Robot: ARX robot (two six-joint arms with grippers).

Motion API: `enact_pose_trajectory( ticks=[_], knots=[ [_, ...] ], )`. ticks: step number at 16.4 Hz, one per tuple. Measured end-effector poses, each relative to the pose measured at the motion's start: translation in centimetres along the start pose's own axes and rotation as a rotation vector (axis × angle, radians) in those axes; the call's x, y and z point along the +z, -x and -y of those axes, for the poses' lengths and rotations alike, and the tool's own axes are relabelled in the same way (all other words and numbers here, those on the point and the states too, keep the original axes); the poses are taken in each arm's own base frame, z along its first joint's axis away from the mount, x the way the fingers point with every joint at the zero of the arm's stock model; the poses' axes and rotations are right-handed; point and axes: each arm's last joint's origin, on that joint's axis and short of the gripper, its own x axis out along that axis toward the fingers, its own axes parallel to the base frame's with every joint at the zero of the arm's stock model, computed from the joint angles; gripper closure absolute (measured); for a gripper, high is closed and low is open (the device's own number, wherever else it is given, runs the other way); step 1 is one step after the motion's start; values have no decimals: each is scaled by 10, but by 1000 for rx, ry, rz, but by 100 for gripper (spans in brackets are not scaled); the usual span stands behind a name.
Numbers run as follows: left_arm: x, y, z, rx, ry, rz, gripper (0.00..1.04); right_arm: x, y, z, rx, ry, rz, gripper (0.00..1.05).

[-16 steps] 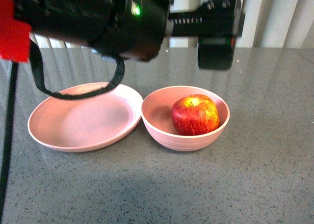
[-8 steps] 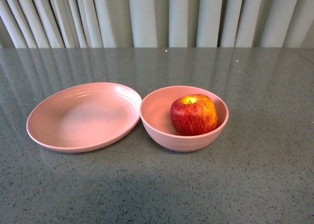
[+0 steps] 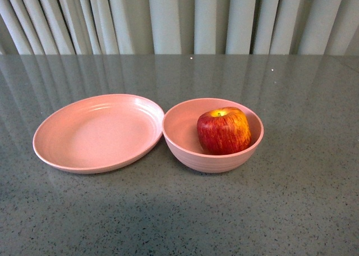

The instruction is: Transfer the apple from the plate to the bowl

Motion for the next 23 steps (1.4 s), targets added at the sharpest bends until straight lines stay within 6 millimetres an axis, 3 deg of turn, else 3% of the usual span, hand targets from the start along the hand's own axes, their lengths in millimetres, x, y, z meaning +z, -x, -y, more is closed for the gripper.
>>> enact_pose_trajectory(
  ticks=[4, 6, 18, 23],
  knots=[
    [-20, 15, -9, -9, -1, -7, 104, 0, 0, 0, 0, 0, 0, 7],
    [-28, 23, -22, 15, 0, 1, 104, 0, 0, 0, 0, 0, 0, 7],
    [-50, 43, -21, -8, -2, 8, 104, 0, 0, 0, 0, 0, 0, 7],
    [-50, 49, -21, -8, -2, 17, 104, 0, 0, 0, 0, 0, 0, 7]
  ],
)
